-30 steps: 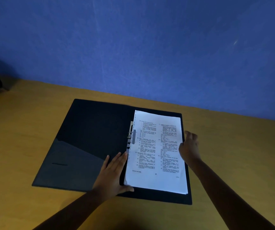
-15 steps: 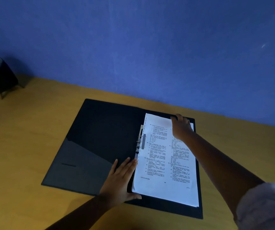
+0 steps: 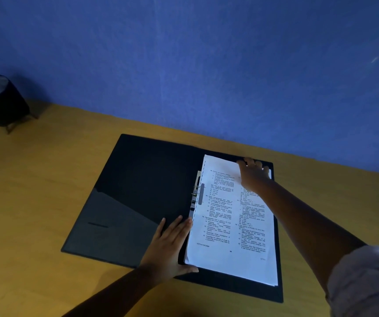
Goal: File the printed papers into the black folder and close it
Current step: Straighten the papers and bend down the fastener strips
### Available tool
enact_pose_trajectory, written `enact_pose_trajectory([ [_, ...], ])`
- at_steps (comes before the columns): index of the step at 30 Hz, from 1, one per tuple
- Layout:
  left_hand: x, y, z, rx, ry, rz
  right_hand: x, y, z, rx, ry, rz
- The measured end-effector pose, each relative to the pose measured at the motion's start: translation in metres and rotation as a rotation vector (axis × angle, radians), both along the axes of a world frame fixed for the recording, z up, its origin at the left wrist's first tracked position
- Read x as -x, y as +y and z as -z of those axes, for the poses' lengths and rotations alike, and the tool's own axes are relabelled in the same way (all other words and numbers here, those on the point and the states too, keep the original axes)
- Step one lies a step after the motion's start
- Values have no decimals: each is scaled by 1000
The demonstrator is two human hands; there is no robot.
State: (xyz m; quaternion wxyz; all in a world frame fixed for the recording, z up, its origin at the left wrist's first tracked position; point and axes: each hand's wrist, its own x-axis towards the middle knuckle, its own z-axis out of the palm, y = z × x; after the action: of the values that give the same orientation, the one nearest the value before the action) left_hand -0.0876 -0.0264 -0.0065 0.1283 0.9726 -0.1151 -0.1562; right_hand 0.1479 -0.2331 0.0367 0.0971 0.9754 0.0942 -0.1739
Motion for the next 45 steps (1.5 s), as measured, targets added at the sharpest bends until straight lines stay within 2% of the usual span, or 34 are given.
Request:
enact_pose_trajectory([
  [6, 0, 0, -1, -6, -40, 4, -4, 0, 0, 50, 16, -18],
  [22, 1, 2, 4, 13, 5, 4, 4, -1, 4, 100, 24, -98],
  [27, 0, 2, 3, 52, -16, 4, 7, -15, 0, -50, -174, -217],
  [29, 0, 4, 4, 102, -30, 7, 12, -18, -4, -169, -198, -162],
  [33, -1, 3, 5, 158, -89, -17, 36, -26, -15, -421, -278, 195],
  [35, 0, 3, 7, 173, -111, -28, 54, -34, -15, -382, -295, 302],
  [38, 1, 3, 8, 173, -150, -24, 77, -46, -10, -347, -169, 426],
  [42, 1, 2, 6, 183, -184, -22, 95, -56, 0, -412, -55, 538],
  [45, 1, 3, 8, 235, -206, -33, 103, -51, 4, -469, -51, 572],
])
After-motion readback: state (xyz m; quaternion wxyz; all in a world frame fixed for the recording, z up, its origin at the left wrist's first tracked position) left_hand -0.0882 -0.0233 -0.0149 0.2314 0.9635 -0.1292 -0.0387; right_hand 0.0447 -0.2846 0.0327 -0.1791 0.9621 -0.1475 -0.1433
